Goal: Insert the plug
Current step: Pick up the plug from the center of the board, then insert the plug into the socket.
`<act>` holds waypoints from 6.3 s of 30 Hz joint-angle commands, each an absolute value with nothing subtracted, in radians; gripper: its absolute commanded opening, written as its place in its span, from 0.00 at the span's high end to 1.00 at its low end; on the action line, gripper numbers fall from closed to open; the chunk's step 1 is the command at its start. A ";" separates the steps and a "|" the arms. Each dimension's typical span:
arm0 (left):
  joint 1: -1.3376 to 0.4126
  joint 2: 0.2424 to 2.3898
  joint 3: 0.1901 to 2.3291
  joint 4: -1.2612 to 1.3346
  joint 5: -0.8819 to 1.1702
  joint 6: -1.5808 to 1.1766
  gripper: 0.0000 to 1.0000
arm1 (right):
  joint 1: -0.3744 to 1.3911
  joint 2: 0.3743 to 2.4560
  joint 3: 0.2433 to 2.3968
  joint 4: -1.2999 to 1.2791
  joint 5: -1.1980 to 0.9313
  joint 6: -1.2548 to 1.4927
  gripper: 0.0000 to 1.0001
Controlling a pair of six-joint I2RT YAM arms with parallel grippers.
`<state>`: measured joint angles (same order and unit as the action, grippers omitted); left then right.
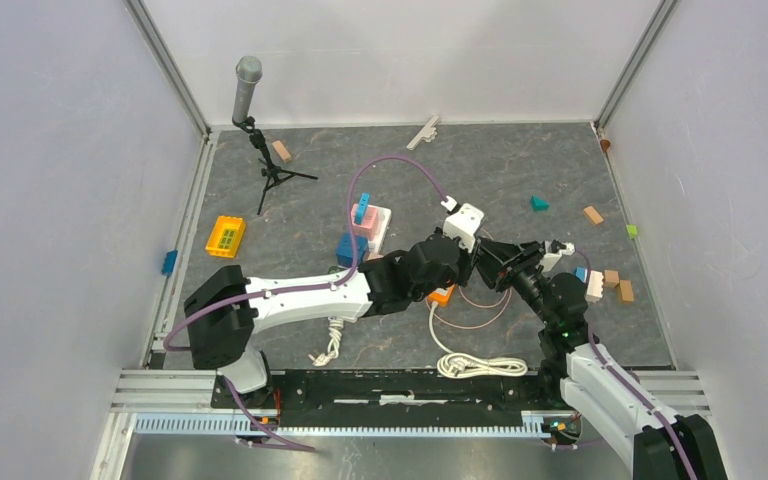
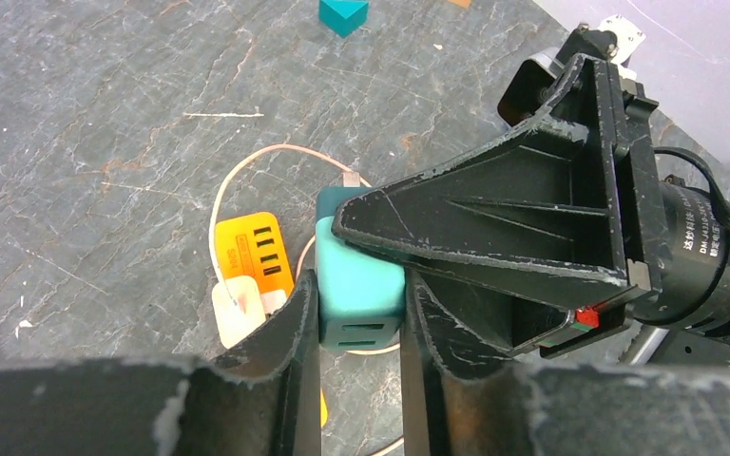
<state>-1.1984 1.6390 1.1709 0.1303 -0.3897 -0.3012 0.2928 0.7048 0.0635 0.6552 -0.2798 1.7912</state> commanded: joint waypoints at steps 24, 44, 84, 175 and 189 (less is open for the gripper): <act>-0.982 1.664 1.440 -0.617 0.103 -0.447 0.98 | 0.265 0.768 0.468 -0.276 -0.210 0.458 0.02; -0.983 2.162 2.011 -1.214 0.080 -0.275 0.98 | 0.265 0.769 0.502 -0.410 -0.059 0.239 0.02; -0.977 2.213 1.903 -1.123 -0.078 -0.441 0.98 | 0.264 0.751 0.475 -0.405 -0.084 0.213 0.02; -0.982 2.149 1.632 -0.814 -0.228 -0.483 0.60 | 0.257 0.895 0.363 -0.096 -0.389 0.432 0.02; -0.941 1.719 1.563 -0.625 -0.079 -0.466 0.00 | 0.255 0.809 0.469 -0.203 -0.380 0.384 0.02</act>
